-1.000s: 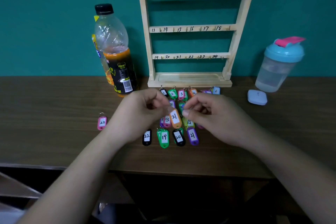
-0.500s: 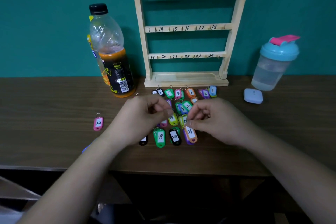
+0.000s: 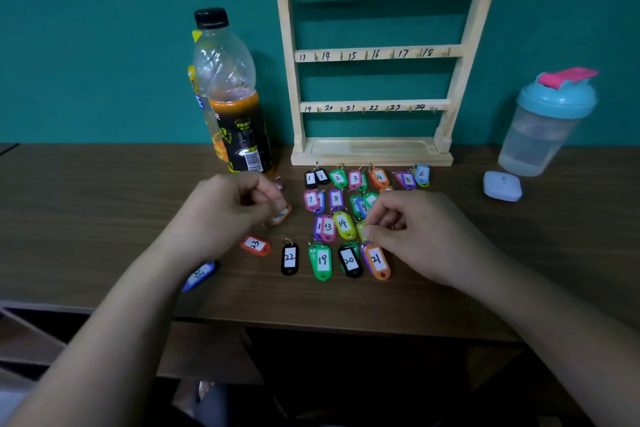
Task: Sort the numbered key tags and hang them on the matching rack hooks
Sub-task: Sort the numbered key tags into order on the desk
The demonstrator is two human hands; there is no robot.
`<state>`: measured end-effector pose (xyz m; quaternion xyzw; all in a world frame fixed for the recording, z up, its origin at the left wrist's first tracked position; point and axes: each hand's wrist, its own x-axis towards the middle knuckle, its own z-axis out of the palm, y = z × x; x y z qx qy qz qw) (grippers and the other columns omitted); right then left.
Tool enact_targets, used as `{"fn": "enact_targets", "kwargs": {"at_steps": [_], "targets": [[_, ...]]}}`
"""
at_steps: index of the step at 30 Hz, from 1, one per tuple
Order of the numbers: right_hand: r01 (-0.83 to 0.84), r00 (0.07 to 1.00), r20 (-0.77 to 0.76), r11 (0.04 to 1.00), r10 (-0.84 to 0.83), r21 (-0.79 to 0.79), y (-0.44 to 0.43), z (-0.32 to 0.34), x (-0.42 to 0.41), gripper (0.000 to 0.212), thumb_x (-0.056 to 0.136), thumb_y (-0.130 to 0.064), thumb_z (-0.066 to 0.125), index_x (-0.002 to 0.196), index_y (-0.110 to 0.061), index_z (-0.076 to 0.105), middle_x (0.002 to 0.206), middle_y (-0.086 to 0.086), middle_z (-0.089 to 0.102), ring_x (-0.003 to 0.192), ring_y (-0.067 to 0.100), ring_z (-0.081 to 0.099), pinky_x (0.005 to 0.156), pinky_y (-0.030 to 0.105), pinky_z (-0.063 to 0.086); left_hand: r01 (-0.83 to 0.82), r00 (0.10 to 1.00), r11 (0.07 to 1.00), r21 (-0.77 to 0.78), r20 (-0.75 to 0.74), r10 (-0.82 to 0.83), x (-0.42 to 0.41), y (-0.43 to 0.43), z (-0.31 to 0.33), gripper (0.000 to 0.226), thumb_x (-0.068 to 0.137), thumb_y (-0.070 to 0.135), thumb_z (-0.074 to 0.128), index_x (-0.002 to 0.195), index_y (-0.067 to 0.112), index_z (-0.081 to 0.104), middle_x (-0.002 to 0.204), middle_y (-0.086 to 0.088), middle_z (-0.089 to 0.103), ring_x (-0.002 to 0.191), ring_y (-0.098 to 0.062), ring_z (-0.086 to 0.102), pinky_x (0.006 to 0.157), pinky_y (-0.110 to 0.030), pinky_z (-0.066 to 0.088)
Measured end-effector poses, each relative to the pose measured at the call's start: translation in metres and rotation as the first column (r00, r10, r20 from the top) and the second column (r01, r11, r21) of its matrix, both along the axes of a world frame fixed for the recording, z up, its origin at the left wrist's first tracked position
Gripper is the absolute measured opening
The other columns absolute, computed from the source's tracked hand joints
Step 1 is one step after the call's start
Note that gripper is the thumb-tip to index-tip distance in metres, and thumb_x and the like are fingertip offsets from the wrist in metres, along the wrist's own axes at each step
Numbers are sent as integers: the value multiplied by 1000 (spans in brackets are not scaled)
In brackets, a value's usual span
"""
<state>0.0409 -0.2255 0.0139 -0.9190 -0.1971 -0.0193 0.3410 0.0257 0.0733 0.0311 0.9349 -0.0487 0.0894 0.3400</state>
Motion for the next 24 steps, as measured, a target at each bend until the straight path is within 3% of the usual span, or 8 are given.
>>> {"fn": "enact_targets", "kwargs": {"at_steps": [3,7,10,13,18,21,24], "targets": [[-35,998,44,999,34,15,16,3,-5,8,94,-35,77,87,-34,73,79,-18,69,84,-6,63,66,16,45,-74,997,997,-22,11,75,-2,20,3,5,90,34,82,89,34,77,85,13,76,71,1,65,66,-25,49],[-88,994,70,996,86,24,45,0,-6,8,94,-38,77,87,-33,74,83,-16,70,83,-1,62,67,19,48,-147,987,989,4,-70,147,-3,45,0,7,88,33,84,89,35,77,85,17,76,80,-7,71,75,-35,59],[-135,987,90,991,133,22,65,-5,-4,10,93,-37,78,87,-31,73,82,-12,68,80,2,61,68,20,48,-151,979,988,17,-134,152,-4,53,-6,10,85,33,87,89,34,77,82,15,76,69,-8,70,77,-40,63],[-162,982,101,987,161,-6,79,-10,-2,11,92,-40,79,91,-30,74,85,-12,66,78,2,60,67,19,46,-167,977,985,42,-126,171,-3,56,-11,9,86,34,85,88,34,77,78,13,75,67,-12,70,76,-36,61],[-172,976,124,983,180,-69,96,-17,4,14,91,-41,80,95,-29,75,92,-13,62,86,3,58,75,26,49,-220,973,976,2,-77,219,1,59,-14,7,90,27,83,90,30,77,81,6,76,62,-14,73,55,-13,54],[-153,967,183,980,176,-129,103,-17,4,9,92,-36,79,89,-29,74,91,-11,59,94,11,57,84,34,51,-214,973,975,56,-70,218,5,56,-15,5,93,28,79,93,32,76,85,7,74,70,-15,73,55,-17,56],[-142,967,188,977,171,-161,106,-16,4,16,94,-33,76,81,-31,67,88,-13,56,96,12,54,87,33,45,-238,970,968,78,-39,242,7,59,-15,4,95,32,76,93,35,75,89,10,73,75,-12,72,59,-32,61]]}}
